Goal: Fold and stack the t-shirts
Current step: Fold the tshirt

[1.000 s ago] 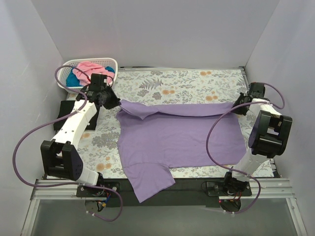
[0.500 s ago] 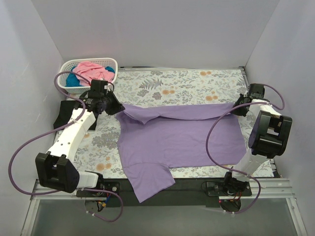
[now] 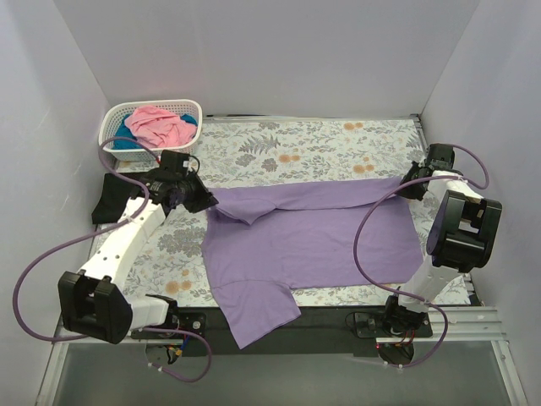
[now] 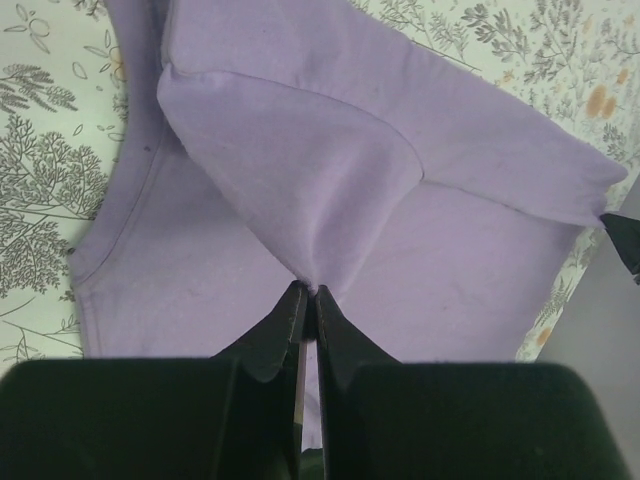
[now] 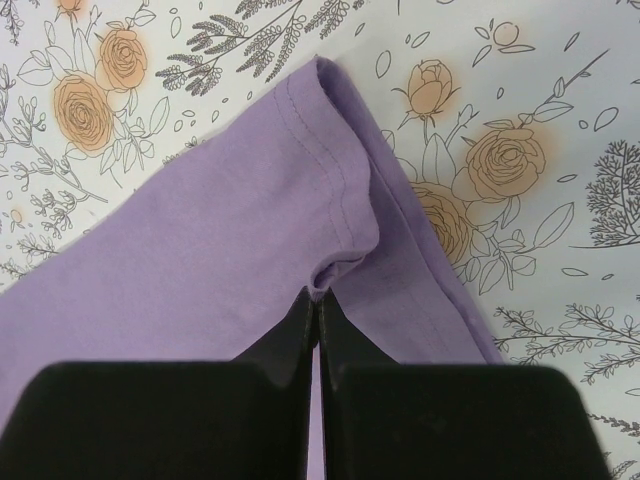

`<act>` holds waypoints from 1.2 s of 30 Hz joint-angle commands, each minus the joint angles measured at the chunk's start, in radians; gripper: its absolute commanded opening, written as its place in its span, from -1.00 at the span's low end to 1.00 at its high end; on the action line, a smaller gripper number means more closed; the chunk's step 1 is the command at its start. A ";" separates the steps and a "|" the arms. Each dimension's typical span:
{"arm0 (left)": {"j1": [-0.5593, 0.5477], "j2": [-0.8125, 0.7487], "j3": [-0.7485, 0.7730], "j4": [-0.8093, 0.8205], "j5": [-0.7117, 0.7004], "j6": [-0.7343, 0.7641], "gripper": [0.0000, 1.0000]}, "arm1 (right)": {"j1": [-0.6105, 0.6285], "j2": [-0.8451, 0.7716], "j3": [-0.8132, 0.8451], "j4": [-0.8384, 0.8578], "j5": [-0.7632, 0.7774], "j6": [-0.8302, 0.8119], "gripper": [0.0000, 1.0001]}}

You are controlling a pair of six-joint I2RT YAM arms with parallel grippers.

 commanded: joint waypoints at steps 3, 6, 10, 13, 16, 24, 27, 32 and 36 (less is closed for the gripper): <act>0.000 -0.073 -0.055 -0.022 -0.037 -0.020 -1.00 | -0.004 -0.026 -0.014 0.009 0.028 0.003 -0.97; -0.002 -0.085 -0.083 -0.030 -0.052 -0.023 -1.00 | -0.002 -0.015 -0.029 0.009 0.040 0.000 -0.96; 0.000 -0.113 -0.110 -0.034 -0.053 -0.026 -1.00 | -0.004 0.003 -0.036 0.011 0.057 -0.005 -0.81; -0.002 -0.115 -0.126 -0.033 -0.023 -0.018 -1.00 | 0.000 0.008 -0.023 0.012 0.051 -0.013 -0.59; -0.003 -0.107 -0.141 -0.034 0.023 -0.012 -1.00 | 0.016 -0.010 -0.013 -0.002 0.069 -0.017 -0.39; -0.034 -0.086 -0.182 -0.027 0.050 -0.008 -1.00 | 0.220 -0.214 -0.023 0.007 0.208 -0.019 -0.13; -0.069 -0.082 -0.198 -0.019 0.050 -0.026 -1.00 | 0.358 -0.271 -0.049 0.058 0.146 -0.058 -0.16; -0.092 -0.087 -0.225 -0.013 0.041 -0.049 -1.00 | 0.589 -0.316 -0.108 0.113 0.047 -0.112 -0.22; -0.108 -0.079 -0.241 0.002 0.041 -0.055 -1.00 | 0.737 -0.330 -0.170 0.194 0.005 -0.149 -0.26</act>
